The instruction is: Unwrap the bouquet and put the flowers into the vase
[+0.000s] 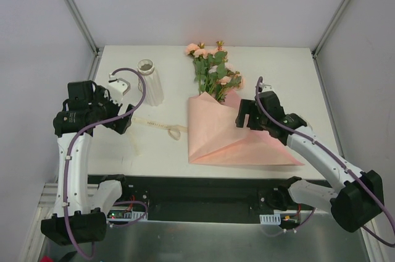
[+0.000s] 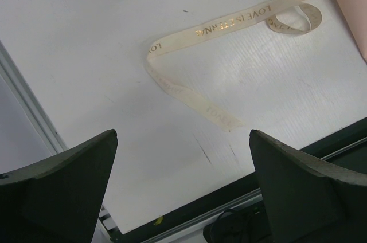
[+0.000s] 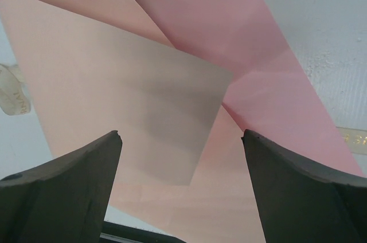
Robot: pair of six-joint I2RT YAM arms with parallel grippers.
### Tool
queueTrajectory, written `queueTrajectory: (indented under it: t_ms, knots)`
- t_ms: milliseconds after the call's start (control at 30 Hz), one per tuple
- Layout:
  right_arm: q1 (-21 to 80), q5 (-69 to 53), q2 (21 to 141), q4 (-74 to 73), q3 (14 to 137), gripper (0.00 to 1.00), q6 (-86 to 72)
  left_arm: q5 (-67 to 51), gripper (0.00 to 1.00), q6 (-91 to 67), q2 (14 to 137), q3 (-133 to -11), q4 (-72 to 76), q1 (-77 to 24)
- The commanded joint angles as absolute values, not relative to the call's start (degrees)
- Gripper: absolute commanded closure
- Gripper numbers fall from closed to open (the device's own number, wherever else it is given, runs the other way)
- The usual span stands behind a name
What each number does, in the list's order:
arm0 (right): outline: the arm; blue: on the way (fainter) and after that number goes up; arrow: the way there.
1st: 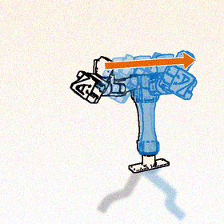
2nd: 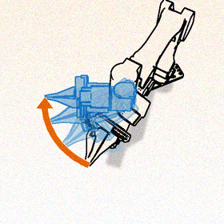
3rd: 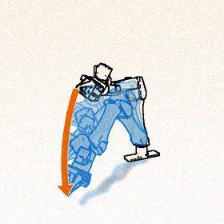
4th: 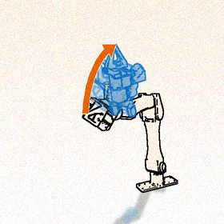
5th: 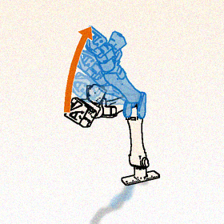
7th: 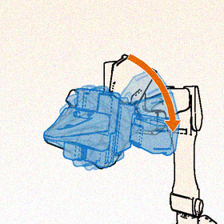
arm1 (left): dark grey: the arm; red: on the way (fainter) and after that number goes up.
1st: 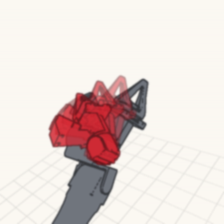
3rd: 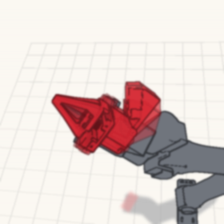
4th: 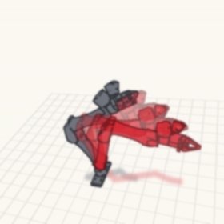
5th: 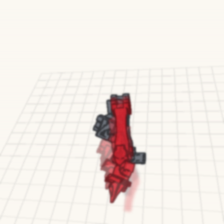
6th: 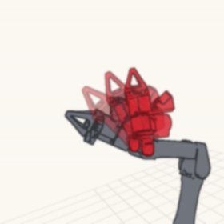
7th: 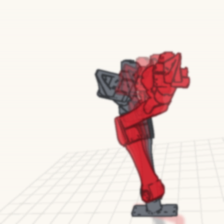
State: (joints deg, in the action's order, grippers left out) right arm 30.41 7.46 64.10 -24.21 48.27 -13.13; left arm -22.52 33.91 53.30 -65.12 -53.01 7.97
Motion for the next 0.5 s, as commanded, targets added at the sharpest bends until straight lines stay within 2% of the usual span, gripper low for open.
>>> queueTrajectory:
  t_ms: [0, 100, 200, 300, 333, 400, 467]
  knots:
    - [29.8, 9.6, 63.7, -21.8, 46.9, 0.1, -12.1, -24.0, 0.01, 34.8, 53.6, -65.3, -53.5, 8.1]
    - [29.4, 7.6, 65.1, -18.8, 44.8, 0.11, -12.3, -23.8, 0.01, 35.1, 53.4, -65.4, -53.5, 8.2]
    - [29.4, 3.2, 66.1, -13.1, 42.8, 0.17, -12.5, -23.6, 0.01, 34.9, 53.5, -65.3, -53.6, 8.2]
    - [29.1, -2.4, 66.4, -8.2, 41.9, 0.32, -13.1, -23.3, 0.01, 34.8, 53.4, -65.3, -53.6, 8.2]
    - [29.2, -3.3, 66.4, -6.7, 41.8, 0.42, -13.3, -23.2, 0.01, 34.6, 53.1, -65.2, -53.6, 8.2]
    - [29.2, -5.2, 64.9, -5.5, 41.6, 0.53, -13.4, -23.0, 0.01, 34.6, 53.1, -65.2, -53.7, 8.2]
    - [29.3, -5.8, 63.6, -4.3, 41.6, 0.72, -13.3, -23.1, 0.01, 34.5, 52.9, -65.3, -53.7, 8.1]
